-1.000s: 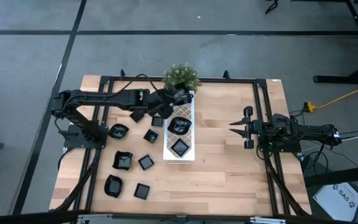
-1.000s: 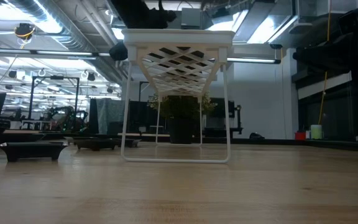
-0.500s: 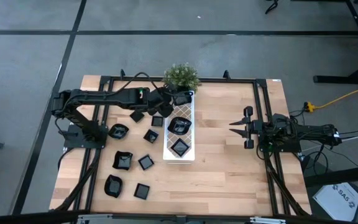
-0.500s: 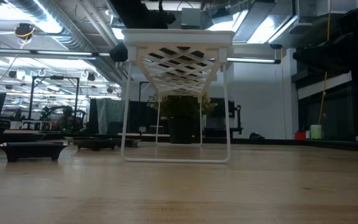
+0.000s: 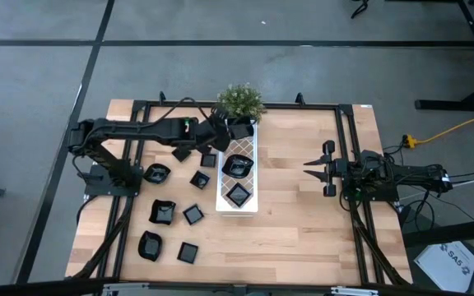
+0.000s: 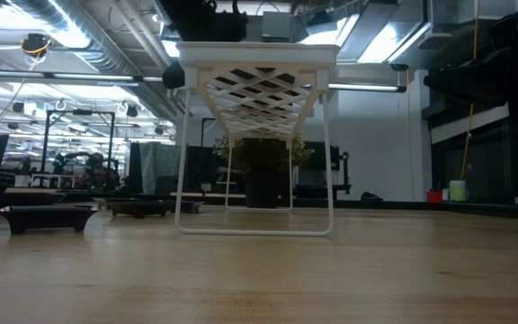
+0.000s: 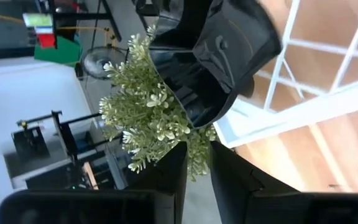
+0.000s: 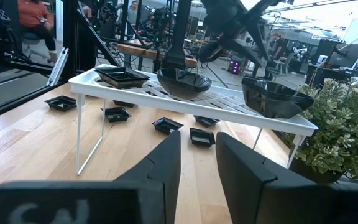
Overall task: Pick & Place Mini shaped plates
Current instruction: Stack the leaf shape plate on top of the leaf shape plate on the shelf
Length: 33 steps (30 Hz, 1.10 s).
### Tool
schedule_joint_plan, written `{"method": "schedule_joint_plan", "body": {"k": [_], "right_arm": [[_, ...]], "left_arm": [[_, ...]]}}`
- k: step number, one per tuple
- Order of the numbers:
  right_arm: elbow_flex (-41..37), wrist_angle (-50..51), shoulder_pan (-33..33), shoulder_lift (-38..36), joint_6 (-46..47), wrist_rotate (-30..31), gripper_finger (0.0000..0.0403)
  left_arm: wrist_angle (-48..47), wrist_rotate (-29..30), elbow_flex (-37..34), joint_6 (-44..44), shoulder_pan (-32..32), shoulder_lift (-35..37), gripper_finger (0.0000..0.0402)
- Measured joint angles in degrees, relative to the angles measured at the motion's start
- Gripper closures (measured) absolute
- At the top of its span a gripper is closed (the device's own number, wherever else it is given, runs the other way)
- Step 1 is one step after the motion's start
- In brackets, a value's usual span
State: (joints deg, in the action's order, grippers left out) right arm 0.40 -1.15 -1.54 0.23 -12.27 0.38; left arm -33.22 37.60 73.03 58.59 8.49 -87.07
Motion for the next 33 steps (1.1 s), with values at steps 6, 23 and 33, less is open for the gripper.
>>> {"method": "schedule_joint_plan", "body": {"k": [6, 23, 33], "right_arm": [[0.0, 0.0, 0.0, 0.0, 0.0, 0.0, 0.0301], [0.0, 0.0, 0.0, 0.0, 0.0, 0.0, 0.0301], [0.0, 0.0, 0.0, 0.0, 0.0, 0.0, 0.0301]], "left_arm": [[-4.0, 4.0, 0.0, -6.1, -4.3, 0.0, 0.0344], [-33.7, 5.7, 0.0, -50.6, -18.3, 0.0, 0.0345], [-38.8, 1.9, -2.7, -71.5, -25.7, 1.8, 0.0348]]}}
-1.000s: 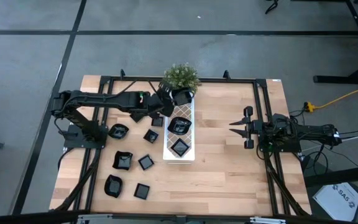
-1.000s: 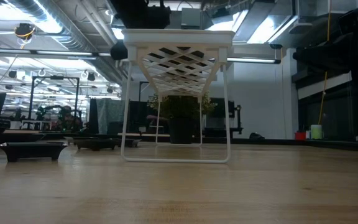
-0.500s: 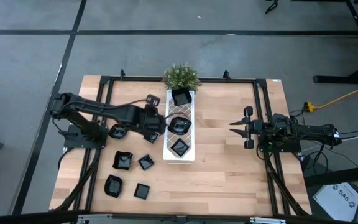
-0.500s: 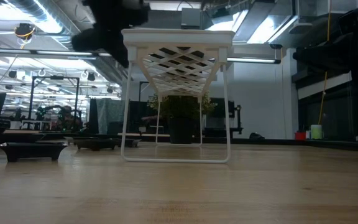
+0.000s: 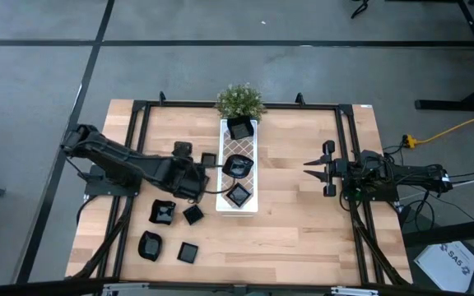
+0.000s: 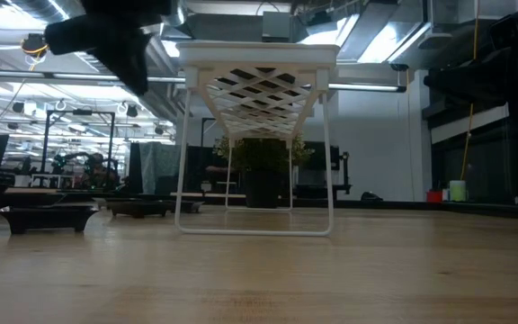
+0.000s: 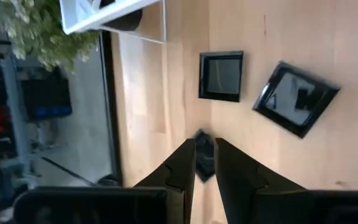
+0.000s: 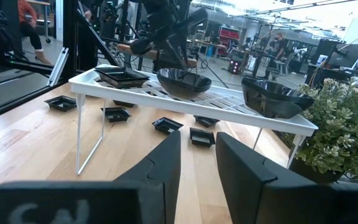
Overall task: Pick & Place Mini shaped plates
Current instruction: Stack the leaf shape plate on top of the leaf shape plate on the shelf
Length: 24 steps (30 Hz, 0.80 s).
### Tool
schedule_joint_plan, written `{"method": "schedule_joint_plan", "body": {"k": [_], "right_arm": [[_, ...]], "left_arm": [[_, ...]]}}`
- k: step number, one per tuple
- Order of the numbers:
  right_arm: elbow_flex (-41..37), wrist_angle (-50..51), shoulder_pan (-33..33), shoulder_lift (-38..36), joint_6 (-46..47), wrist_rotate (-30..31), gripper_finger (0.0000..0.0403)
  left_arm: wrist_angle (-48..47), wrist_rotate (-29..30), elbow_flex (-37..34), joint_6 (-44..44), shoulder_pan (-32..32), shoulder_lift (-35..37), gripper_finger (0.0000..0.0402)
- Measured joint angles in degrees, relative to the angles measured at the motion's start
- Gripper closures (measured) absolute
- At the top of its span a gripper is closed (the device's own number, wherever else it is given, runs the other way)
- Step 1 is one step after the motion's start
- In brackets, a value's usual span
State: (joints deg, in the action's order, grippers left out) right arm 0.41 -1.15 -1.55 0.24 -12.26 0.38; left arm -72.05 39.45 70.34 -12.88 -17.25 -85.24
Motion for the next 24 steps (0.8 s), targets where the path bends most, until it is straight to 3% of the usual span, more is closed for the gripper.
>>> {"method": "schedule_joint_plan", "body": {"k": [5, 13, 21, 24], "right_arm": [[0.0, 0.0, 0.0, 0.0, 0.0, 0.0, 0.0301], [0.0, 0.0, 0.0, 0.0, 0.0, 0.0, 0.0301], [0.0, 0.0, 0.0, 0.0, 0.0, 0.0, 0.0301], [0.0, 0.0, 0.0, 0.0, 0.0, 0.0, 0.0301]], "left_arm": [[5.6, -0.8, -8.2, -13.9, -1.5, 6.6, 0.0345], [6.7, -12.7, -16.2, -35.4, -1.2, 14.1, 0.0342], [3.2, -22.9, -20.9, -44.1, -1.0, 12.4, 0.0318], [3.2, -24.1, -22.6, -45.7, -1.0, 10.9, 0.0302]]}}
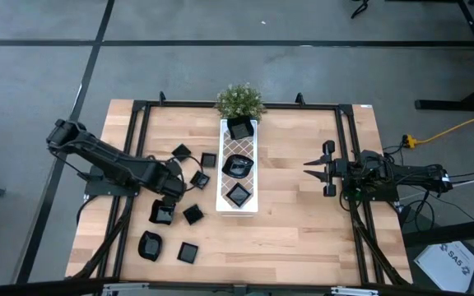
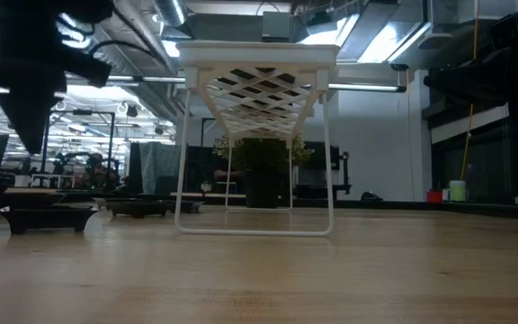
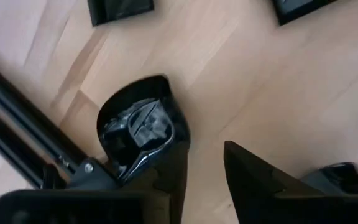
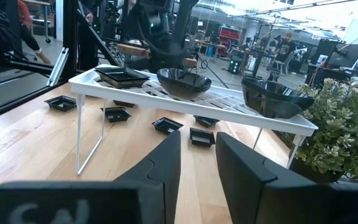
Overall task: Pick & Place Mini shaped plates
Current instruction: Stack the leaf shape plate on top of the leaf shape plate on the shelf
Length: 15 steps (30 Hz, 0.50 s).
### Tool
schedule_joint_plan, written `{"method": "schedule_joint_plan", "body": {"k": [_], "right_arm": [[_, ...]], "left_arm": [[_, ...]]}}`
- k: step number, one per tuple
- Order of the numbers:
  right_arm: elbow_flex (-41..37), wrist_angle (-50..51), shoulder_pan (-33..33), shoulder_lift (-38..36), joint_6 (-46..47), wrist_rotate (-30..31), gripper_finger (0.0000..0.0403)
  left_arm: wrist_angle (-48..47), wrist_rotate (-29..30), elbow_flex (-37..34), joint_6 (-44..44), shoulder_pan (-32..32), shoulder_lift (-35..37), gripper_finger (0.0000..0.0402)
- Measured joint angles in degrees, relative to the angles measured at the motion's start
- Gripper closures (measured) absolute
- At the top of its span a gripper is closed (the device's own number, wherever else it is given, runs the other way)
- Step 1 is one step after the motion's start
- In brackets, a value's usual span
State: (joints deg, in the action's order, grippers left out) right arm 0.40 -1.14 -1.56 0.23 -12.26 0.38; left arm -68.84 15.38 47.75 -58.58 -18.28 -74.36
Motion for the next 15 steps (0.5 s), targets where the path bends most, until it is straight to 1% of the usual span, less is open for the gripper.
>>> {"method": "schedule_joint_plan", "body": {"k": [7, 15], "right_arm": [[0.0, 0.0, 0.0, 0.0, 0.0, 0.0, 0.0301], [0.0, 0.0, 0.0, 0.0, 0.0, 0.0, 0.0301]], "left_arm": [[0.1, -0.1, -0.6, -1.0, 0.0, -3.3, 0.0267], [0.1, 0.0, -0.6, -4.4, 0.0, -8.6, 0.0251]]}}
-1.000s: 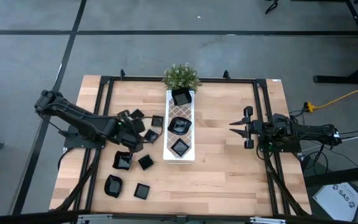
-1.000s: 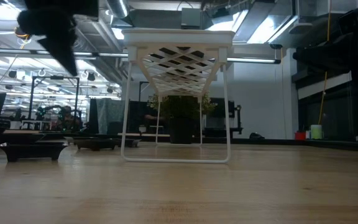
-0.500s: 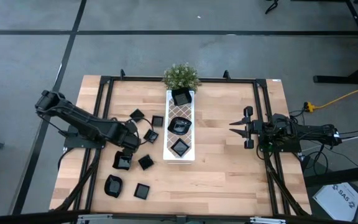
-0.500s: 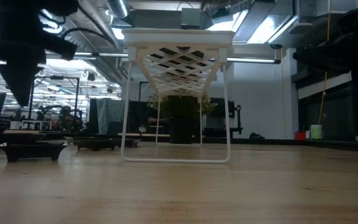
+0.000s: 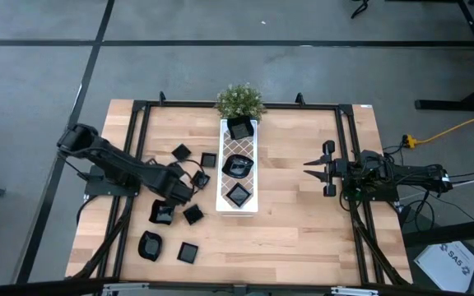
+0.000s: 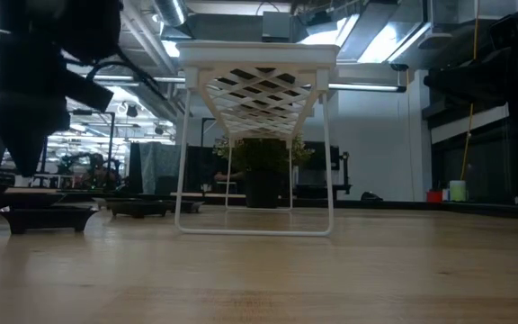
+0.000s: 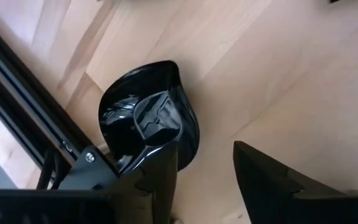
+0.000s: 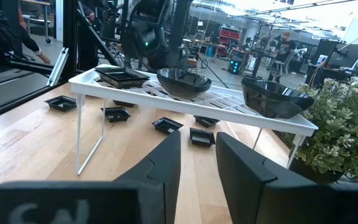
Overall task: Pick & Place Mini shaped plates
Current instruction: Stack the leaf shape plate on top of the leaf shape plate on the shelf
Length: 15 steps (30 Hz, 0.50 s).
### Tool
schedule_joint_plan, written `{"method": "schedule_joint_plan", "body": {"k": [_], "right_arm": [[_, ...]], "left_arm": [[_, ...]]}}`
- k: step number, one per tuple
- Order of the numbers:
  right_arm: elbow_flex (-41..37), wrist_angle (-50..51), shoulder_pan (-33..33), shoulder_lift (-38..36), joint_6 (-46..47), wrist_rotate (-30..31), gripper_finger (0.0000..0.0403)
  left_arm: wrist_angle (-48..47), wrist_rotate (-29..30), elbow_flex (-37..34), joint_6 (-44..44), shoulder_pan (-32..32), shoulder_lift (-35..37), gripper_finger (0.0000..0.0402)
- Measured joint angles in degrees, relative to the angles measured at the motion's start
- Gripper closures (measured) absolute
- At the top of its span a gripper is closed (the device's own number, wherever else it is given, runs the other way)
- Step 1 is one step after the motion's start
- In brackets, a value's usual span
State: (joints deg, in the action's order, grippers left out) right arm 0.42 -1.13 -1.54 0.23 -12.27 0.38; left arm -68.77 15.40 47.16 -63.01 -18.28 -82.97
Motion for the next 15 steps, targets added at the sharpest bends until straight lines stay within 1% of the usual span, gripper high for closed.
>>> {"method": "schedule_joint_plan", "body": {"k": [11, 15], "right_arm": [[0.0, 0.0, 0.0, 0.0, 0.0, 0.0, 0.0301], [0.0, 0.0, 0.0, 0.0, 0.0, 0.0, 0.0301]], "left_arm": [[0.0, 0.0, 0.0, -0.9, 0.0, -8.0, 0.0249], [0.4, 0.0, 0.0, 0.5, 0.0, -10.5, 0.0249]]}}
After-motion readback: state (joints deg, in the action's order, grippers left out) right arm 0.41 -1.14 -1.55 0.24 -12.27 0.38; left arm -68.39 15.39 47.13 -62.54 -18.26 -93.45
